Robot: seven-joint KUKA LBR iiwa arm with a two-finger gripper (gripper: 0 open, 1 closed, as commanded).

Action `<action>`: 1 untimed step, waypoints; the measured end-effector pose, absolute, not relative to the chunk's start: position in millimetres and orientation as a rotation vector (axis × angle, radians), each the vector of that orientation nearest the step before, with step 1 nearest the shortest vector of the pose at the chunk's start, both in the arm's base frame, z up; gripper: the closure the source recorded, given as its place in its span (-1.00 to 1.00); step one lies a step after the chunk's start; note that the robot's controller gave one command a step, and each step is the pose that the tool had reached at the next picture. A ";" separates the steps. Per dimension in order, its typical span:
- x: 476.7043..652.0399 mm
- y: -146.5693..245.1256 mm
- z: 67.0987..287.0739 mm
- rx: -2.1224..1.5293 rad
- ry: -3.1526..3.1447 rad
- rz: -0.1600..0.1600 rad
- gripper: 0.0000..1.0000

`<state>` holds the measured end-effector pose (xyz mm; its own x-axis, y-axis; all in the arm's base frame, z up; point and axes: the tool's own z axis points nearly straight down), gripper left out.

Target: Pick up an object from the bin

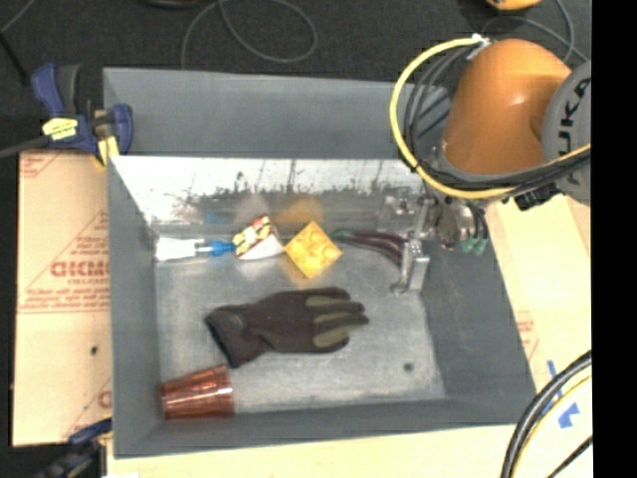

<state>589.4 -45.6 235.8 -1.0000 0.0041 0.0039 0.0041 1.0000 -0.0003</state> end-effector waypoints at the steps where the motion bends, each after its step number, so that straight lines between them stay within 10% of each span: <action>1: 590.7 -45.6 240.8 -0.005 -3.146 0.002 -1.00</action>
Offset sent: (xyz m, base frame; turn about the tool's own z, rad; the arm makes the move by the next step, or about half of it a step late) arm -0.0262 0.0800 -0.1658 -0.1533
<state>590.7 -45.6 240.8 -1.0000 0.0031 -0.0048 0.0031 1.0000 -0.0013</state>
